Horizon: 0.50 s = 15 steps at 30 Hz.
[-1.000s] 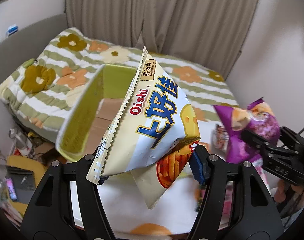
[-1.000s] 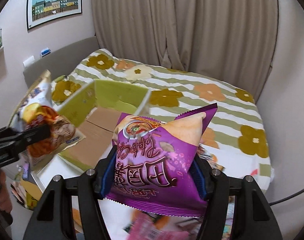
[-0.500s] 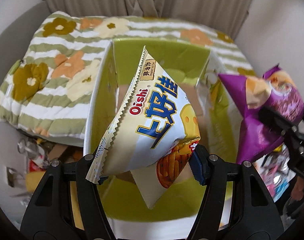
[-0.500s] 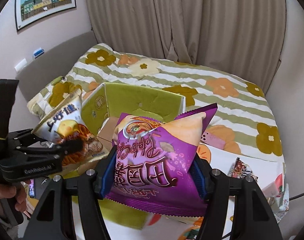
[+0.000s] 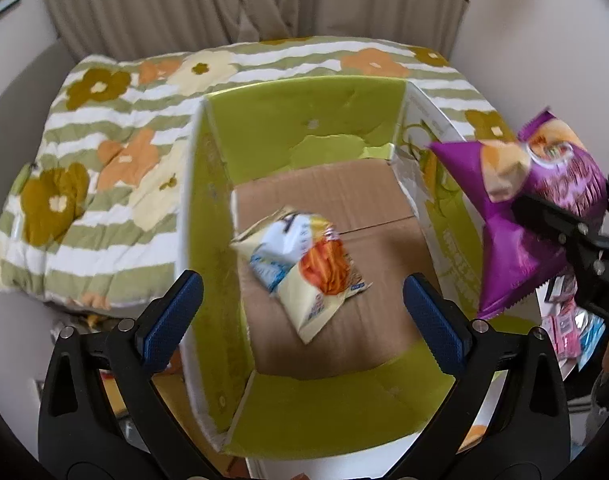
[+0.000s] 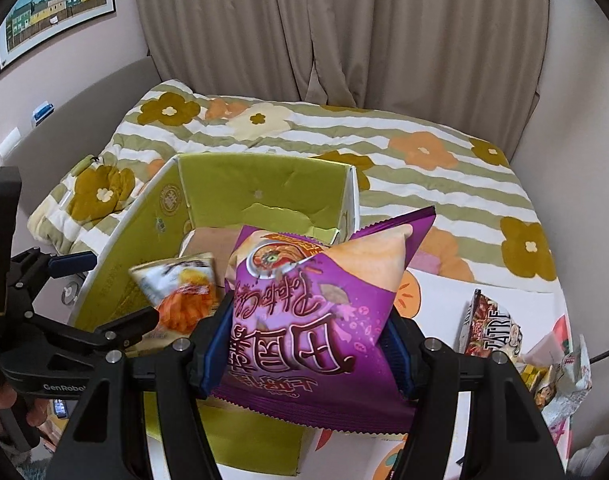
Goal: Organize snacks
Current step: 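Drop the Oishi bag into the box with left tool while right tool drops purple bag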
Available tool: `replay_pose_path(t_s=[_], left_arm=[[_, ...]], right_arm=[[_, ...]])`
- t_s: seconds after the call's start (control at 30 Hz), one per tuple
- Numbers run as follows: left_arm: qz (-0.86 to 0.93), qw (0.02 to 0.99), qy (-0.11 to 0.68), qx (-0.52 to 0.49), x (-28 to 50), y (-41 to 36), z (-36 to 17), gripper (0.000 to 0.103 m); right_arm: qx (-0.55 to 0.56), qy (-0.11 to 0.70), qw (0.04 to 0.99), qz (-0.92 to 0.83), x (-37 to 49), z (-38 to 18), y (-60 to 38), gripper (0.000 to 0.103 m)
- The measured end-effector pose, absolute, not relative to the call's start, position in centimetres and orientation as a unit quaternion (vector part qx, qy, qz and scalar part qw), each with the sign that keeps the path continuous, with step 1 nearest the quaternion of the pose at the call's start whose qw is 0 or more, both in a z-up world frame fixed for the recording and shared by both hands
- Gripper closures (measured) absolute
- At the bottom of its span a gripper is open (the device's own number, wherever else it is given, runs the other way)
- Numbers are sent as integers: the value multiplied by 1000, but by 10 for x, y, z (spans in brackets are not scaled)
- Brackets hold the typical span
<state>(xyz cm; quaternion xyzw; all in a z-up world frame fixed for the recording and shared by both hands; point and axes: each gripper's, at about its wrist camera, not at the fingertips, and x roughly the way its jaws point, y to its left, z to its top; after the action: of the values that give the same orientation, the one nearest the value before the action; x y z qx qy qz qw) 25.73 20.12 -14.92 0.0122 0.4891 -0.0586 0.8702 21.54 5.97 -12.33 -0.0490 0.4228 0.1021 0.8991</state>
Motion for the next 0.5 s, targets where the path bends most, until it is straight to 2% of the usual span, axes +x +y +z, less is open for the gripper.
replay_pose_path(t_s=[0.5], left_arm=[[-26,880,471,-46,234,263,-141,3]], right_arm=[[-65,455,878,137,225,-155,112,41]])
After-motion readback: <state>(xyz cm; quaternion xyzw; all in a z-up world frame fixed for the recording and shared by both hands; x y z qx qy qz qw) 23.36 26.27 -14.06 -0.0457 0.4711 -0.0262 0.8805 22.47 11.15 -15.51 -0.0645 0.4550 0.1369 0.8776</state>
